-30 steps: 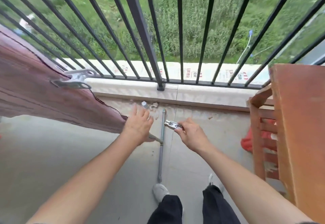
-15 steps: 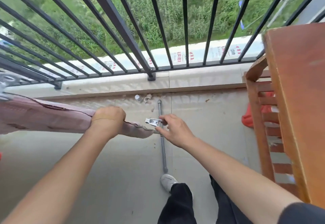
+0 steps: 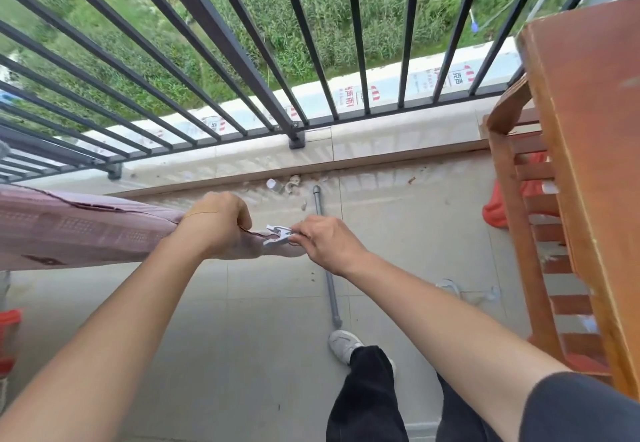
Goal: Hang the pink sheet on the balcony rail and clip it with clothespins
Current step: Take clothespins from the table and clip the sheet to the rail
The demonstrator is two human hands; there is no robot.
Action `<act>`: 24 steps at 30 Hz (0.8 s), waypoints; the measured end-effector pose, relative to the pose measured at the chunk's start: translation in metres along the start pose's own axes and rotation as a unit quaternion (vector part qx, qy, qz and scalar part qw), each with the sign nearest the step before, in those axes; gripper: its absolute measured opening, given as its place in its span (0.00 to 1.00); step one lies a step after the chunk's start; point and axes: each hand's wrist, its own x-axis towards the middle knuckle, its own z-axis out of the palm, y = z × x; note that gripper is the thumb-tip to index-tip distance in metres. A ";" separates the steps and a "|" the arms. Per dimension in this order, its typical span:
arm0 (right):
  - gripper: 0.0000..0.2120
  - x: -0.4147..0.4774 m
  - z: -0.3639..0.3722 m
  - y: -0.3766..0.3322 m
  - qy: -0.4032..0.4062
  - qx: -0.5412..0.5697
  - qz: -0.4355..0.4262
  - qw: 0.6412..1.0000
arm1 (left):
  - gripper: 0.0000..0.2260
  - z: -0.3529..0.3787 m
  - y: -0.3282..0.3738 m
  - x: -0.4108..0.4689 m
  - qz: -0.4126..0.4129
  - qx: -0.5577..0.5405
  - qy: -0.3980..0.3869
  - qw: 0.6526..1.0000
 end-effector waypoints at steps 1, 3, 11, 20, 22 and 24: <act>0.14 0.004 0.000 -0.001 -0.001 0.000 0.000 1.000 | 0.14 -0.002 -0.001 0.001 0.005 -0.010 -0.012 1.000; 0.14 0.012 0.000 -0.005 0.001 0.001 -0.005 1.000 | 0.13 -0.005 -0.001 0.002 0.019 -0.023 -0.031 0.999; 0.16 0.032 0.009 -0.022 -0.055 0.002 -0.022 0.998 | 0.05 -0.002 -0.007 0.010 0.035 0.012 0.000 0.999; 0.29 0.029 0.017 -0.019 -0.073 0.026 0.032 0.996 | 0.06 0.010 -0.007 0.007 0.048 0.042 0.033 0.997; 0.36 0.027 0.016 -0.019 -0.071 0.032 0.051 0.996 | 0.09 0.013 -0.010 0.007 0.053 0.042 0.036 0.997; 0.36 0.023 0.012 -0.017 -0.048 0.017 0.058 0.997 | 0.11 0.016 -0.011 0.005 0.063 0.030 0.073 0.995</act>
